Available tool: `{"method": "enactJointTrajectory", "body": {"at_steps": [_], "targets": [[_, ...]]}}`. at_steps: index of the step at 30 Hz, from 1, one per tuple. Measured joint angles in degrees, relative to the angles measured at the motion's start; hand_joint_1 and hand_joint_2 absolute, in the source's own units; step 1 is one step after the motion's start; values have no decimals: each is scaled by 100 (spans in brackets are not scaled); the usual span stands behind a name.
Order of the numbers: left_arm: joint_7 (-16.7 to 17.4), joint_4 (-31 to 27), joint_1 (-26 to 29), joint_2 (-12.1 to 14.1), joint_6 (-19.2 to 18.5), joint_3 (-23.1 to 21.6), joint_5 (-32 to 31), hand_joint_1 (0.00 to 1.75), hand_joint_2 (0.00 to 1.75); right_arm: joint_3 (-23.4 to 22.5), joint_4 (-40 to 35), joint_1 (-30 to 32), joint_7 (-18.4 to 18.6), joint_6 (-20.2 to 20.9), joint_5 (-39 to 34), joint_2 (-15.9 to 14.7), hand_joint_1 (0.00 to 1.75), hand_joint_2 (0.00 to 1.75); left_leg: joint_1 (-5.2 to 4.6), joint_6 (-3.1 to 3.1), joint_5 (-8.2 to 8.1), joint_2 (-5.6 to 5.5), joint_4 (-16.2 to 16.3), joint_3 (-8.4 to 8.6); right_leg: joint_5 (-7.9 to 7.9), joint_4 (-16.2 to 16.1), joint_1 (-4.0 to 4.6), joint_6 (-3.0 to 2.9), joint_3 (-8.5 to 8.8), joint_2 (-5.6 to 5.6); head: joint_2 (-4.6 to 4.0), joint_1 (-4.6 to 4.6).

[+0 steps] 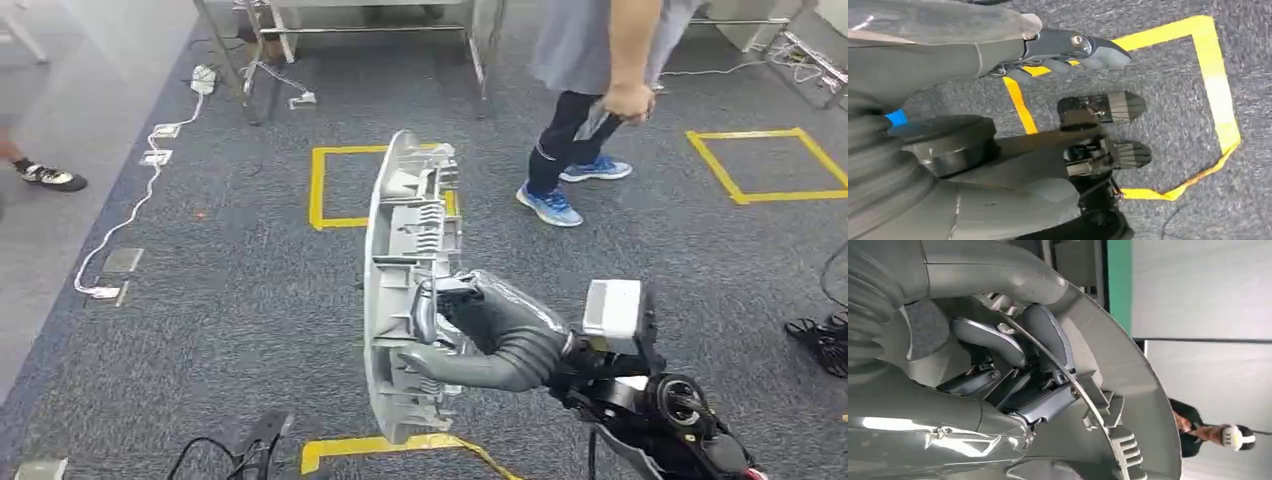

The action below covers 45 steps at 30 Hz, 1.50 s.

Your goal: Take the parts from the cabinet and place them on the table.

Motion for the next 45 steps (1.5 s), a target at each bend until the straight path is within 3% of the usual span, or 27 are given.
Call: {"method": "enactJointTrajectory", "body": {"at_steps": [1,4,7,10,14,21,32,45], "targets": [[0,0,-1,-7,0,0,0,0,175,4,0,7,4,-9,-13,0,175,175,-11,5,3,-6,-11,1,-32,2,-3,11,17,-8,0,-20],[2,-2,1,-4,9,0,0,0,175,2,2,21,4,-94,86,0,175,175,-17,21,-6,-7,-1,-8,5,-35,-22,132,23,-8,0,17],[-4,-2,3,0,48,0,4,0,175,2,50,44,26,-256,437,0,175,175,-20,29,-11,-7,1,-10,13,-54,-27,210,32,-8,0,24],[-13,0,4,9,59,0,11,0,175,0,107,43,35,-335,538,0,175,175,-25,31,-12,-7,4,-14,7,-70,-41,361,39,-8,0,26],[-20,0,7,20,81,0,37,0,175,2,210,47,68,-431,693,0,175,175,-23,31,-12,-6,2,-12,3,-70,-39,397,36,-8,0,24],[-98,0,28,39,177,4,50,0,175,4,494,48,70,-662,1010,0,175,175,-10,24,-5,-6,-22,0,2,-68,-29,396,32,-8,0,19],[-120,0,40,63,214,33,63,0,175,2,859,49,11,-704,1042,20,175,175,-6,17,1,-6,-34,2,0,-66,-24,393,28,-7,0,17],[-313,0,104,162,415,101,243,0,175,-142,968,192,-354,-1030,981,22,175,175,-7,17,1,-5,-34,2,0,-66,-25,393,27,-7,0,17]]}}
